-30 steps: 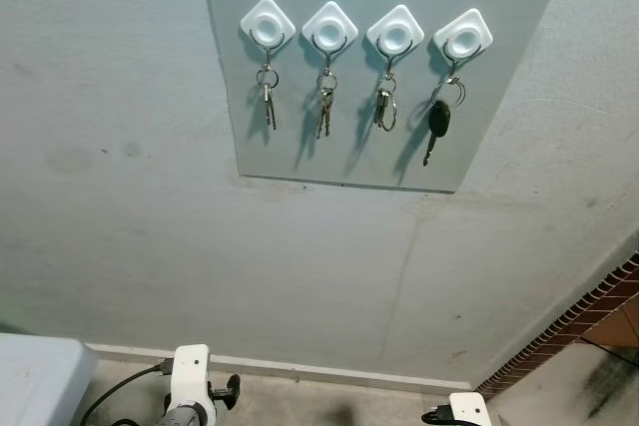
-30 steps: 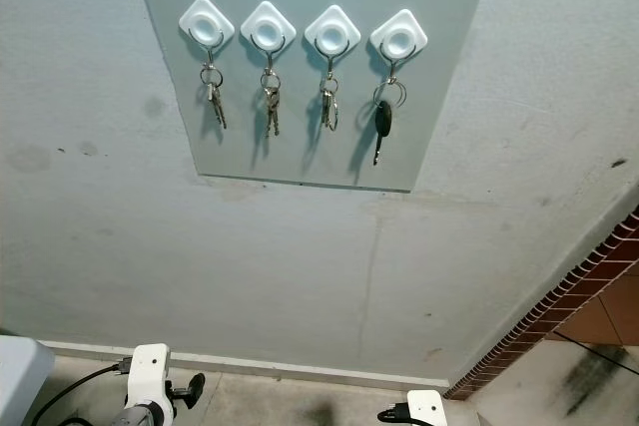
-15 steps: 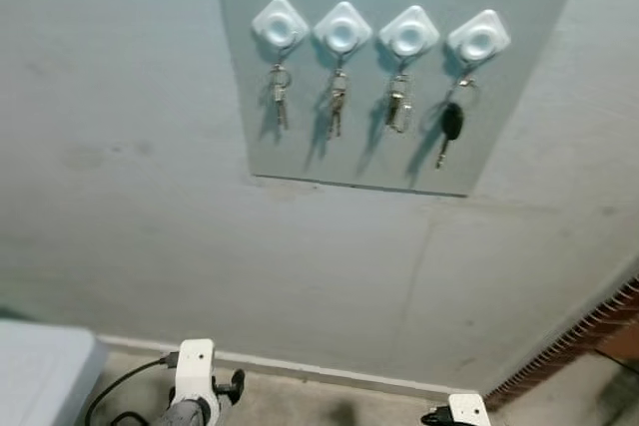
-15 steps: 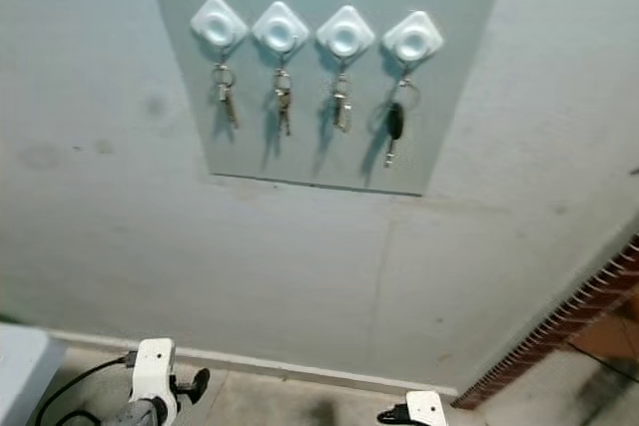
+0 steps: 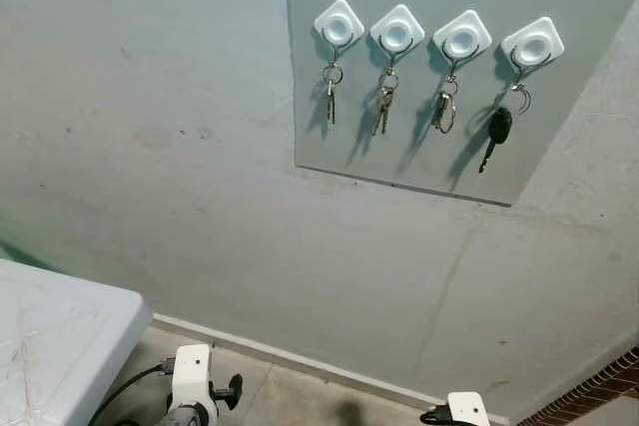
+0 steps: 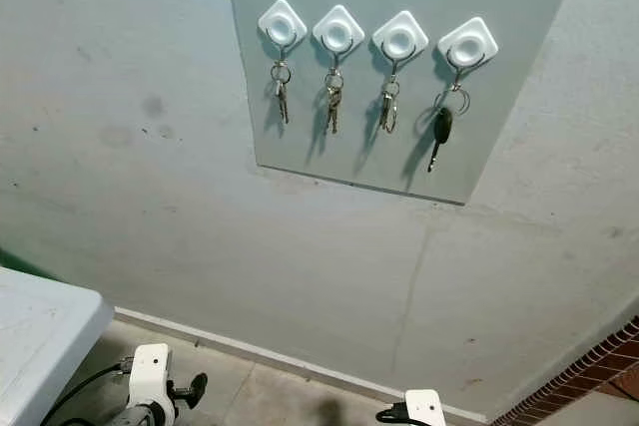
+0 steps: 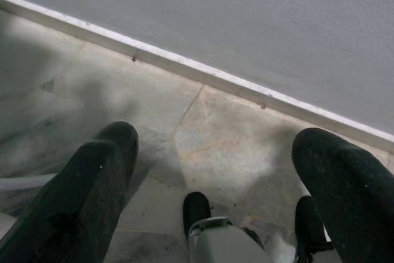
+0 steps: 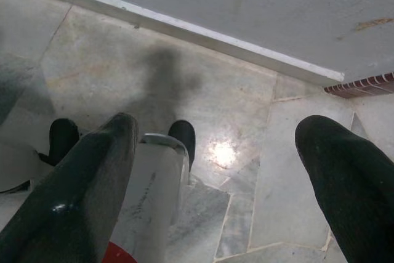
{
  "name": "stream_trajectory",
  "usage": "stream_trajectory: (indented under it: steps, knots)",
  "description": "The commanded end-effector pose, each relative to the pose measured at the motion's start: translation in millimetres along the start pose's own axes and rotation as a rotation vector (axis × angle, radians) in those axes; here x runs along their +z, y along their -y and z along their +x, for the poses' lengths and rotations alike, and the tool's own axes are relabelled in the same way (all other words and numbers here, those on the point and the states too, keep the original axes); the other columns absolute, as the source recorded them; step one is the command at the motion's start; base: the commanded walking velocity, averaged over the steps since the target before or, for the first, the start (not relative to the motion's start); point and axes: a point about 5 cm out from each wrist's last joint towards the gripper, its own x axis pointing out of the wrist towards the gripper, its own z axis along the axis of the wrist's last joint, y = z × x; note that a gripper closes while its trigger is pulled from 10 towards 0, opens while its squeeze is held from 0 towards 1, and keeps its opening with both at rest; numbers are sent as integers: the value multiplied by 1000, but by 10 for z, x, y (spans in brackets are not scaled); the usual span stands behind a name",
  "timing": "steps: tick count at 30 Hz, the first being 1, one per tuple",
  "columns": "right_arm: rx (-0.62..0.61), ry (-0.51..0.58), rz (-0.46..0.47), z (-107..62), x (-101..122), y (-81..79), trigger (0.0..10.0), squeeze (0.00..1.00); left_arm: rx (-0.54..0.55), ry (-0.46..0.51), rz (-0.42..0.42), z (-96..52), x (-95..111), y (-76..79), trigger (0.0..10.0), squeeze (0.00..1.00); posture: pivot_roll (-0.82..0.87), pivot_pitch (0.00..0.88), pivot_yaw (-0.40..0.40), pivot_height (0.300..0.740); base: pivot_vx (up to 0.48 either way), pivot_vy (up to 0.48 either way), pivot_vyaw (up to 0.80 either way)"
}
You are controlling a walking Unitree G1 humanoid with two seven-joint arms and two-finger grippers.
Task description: Hang keys on a hook
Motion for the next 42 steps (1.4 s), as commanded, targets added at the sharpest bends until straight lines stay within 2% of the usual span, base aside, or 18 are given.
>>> stream_trajectory:
  steps: [1,33,42]
  knots:
    - [8,10,3,5,22,-10,10000,0,1,-1,21,-1,8,-18,10000,0,-45,0,42,732,0,0,0]
    - [11,9,3,-5,-5,-1,10000,0,-3,5,6,-3,1,-5,10000,0,-41,0,34,732,0,-306,0]
    - [13,9,-1,-5,-2,1,10000,0,12,2,-19,-1,-2,-8,10000,0,-37,0,29,732,0,0,0]
